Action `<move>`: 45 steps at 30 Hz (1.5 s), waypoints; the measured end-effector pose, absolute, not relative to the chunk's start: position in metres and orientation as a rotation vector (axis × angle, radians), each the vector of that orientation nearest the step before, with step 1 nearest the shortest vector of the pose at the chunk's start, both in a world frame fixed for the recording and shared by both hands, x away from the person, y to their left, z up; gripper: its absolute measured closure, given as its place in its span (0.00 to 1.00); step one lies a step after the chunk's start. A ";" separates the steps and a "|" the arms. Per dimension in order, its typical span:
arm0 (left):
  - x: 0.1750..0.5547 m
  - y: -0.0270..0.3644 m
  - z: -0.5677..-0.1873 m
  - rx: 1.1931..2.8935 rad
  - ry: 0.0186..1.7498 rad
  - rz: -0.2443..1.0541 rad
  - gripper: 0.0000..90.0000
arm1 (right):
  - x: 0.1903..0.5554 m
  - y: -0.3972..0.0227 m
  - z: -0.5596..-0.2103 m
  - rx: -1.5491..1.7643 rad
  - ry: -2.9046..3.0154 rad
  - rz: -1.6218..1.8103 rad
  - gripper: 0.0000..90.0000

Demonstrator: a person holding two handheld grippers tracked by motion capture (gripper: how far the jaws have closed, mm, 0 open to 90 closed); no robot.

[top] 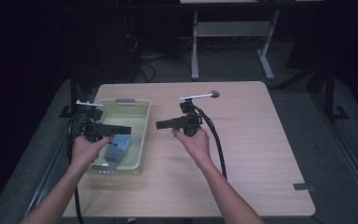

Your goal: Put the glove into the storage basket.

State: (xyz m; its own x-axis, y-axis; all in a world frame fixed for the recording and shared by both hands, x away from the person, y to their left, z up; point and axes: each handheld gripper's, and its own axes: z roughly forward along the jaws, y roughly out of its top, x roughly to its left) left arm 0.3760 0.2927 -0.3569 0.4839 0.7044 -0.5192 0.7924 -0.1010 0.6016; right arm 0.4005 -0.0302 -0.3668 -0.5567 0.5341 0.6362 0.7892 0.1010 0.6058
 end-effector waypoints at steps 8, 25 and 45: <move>0.376 0.285 -0.357 1.819 1.233 -0.128 0.40 | 0.398 -0.051 -0.369 -1.356 -2.102 -1.456 0.47; 0.376 0.254 -0.354 1.835 1.168 -0.131 0.38 | 0.391 -0.088 -0.369 -1.425 -2.072 -1.482 0.46; 0.373 0.204 -0.357 1.868 1.086 -0.158 0.31 | 0.379 -0.143 -0.375 -1.529 -2.023 -1.503 0.41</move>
